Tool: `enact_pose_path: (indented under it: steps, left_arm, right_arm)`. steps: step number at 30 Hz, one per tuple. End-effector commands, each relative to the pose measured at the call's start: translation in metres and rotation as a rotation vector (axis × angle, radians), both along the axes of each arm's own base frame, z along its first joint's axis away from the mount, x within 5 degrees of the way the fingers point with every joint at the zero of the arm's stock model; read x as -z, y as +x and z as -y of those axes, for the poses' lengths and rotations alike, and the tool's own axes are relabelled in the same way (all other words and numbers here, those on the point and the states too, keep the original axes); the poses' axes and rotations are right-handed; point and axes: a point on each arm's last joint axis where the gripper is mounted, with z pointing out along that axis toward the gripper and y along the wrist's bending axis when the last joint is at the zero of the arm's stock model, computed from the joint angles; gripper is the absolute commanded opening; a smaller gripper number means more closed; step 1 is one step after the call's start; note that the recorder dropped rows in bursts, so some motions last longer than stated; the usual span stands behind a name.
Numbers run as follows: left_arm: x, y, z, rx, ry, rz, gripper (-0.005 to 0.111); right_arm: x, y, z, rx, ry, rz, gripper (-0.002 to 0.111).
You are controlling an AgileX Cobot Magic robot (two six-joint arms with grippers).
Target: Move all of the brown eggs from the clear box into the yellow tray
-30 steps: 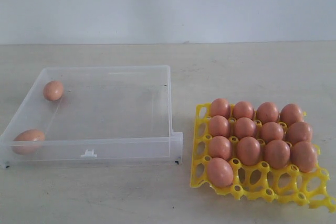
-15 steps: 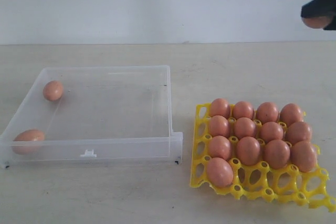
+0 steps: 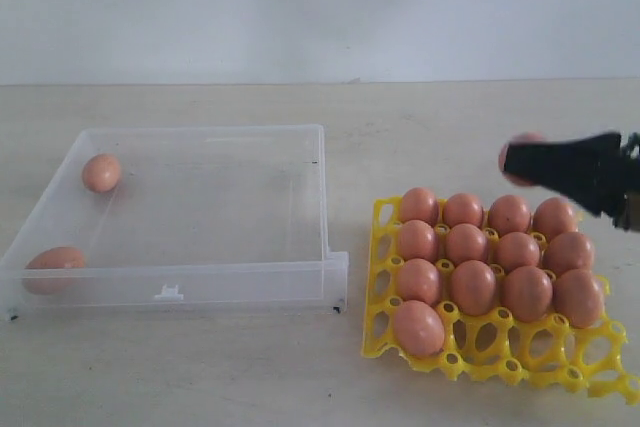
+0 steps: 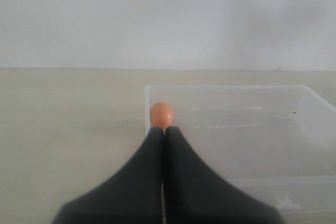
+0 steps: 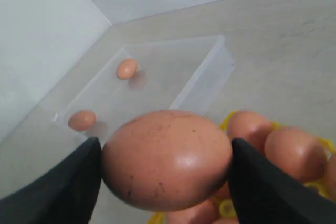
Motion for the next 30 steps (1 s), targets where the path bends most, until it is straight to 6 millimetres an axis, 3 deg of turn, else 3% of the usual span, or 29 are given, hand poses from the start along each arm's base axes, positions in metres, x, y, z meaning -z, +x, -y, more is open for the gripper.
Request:
enact_pose_path:
  steps: [1, 5, 9, 15, 19, 30]
  left_arm:
    - [0.000, 0.000, 0.000, 0.008, 0.003, 0.002, -0.004]
    - [0.000, 0.000, 0.000, 0.008, 0.003, 0.002, -0.004]
    - [0.000, 0.000, 0.000, 0.008, 0.003, 0.002, -0.004]
    - [0.000, 0.000, 0.000, 0.008, 0.003, 0.002, -0.004]
    - [0.000, 0.000, 0.000, 0.008, 0.003, 0.002, -0.004]
    - [0.000, 0.000, 0.000, 0.008, 0.003, 0.002, -0.004]
  right_arm:
    - [-0.001, -0.037, -0.011, -0.024, -0.071, 0.138, 0.000]
    - [-0.008, -0.055, -0.022, -0.048, -0.140, 0.212, 0.000]
    - [0.008, -0.054, -0.030, -0.027, -0.384, 0.132, 0.000]
    - [0.028, -0.063, -0.066, -0.203, -0.583, 0.084, 0.000]
    - [0.038, -0.065, -0.067, -0.154, -0.736, 0.020, 0.000]
    - [0.030, -0.060, -0.073, -0.062, -0.583, -0.106, 0.000]
